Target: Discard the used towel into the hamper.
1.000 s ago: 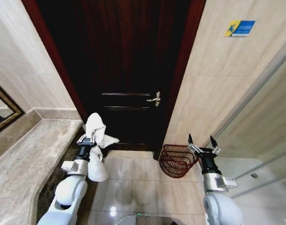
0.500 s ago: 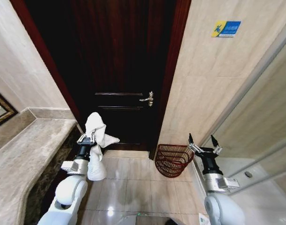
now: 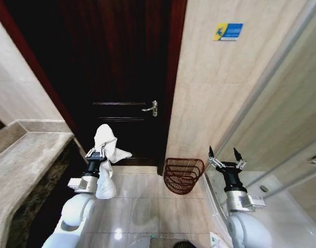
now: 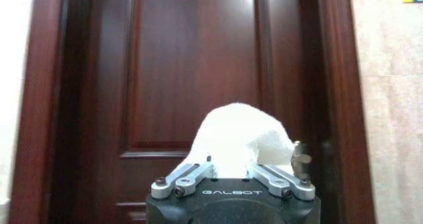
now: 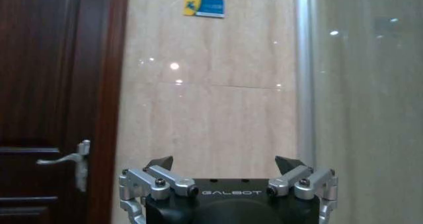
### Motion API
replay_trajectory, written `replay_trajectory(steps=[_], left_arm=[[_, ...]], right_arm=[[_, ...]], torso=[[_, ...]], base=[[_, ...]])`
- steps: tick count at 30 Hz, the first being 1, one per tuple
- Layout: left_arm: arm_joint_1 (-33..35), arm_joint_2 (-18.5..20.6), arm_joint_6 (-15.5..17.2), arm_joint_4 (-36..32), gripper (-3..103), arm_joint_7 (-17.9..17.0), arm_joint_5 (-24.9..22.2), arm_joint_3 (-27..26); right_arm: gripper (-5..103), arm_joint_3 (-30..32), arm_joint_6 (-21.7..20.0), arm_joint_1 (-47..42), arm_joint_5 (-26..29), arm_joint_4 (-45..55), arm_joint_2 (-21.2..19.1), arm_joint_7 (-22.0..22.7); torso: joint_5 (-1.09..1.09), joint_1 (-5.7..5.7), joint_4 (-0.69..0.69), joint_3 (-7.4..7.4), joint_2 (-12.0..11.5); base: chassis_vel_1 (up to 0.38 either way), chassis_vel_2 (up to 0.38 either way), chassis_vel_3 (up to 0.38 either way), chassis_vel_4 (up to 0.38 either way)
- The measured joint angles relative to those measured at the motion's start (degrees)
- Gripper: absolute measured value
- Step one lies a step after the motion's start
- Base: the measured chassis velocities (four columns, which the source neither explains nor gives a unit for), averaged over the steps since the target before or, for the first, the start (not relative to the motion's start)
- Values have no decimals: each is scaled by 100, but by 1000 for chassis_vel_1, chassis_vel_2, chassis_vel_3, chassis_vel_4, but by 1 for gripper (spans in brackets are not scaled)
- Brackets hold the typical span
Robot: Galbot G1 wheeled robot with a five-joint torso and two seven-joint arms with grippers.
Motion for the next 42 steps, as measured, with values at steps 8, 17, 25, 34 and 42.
replay_trajectory(steps=[8, 17, 25, 34, 42], left_arm=[[-35, -34, -4, 8, 7, 1, 10, 1], [-89, -38, -61, 179, 7, 107, -16, 57], [-538, 125, -107, 540, 7, 268, -133, 226], [-1165, 492, -77, 873, 7, 502, -497, 784], [-1981, 595, 39, 1527, 7, 554, -660, 1720]], right_arm=[[100, -12, 7, -3, 0, 3, 8, -3], [100, -12, 114, -16, -1, -6, 18, 48], [100, -68, 86, 6, -38, -7, 54, 82], [100, -91, 23, 18, -27, -99, 73, 121], [100, -87, 38, 57, -110, -272, 134, 178]], torso=[[0, 0, 1, 0, 0], [0, -1, -1, 0, -1], [-1, -1, 0, 0, -1], [0, -1, 1, 0, -1], [-1, -1, 2, 1, -1]], base=[[-153, -151, 7, 10], [-138, -144, -72, -84], [-38, -54, -78, -63], [0, 0, 0, 0], [0, 0, 0, 0]])
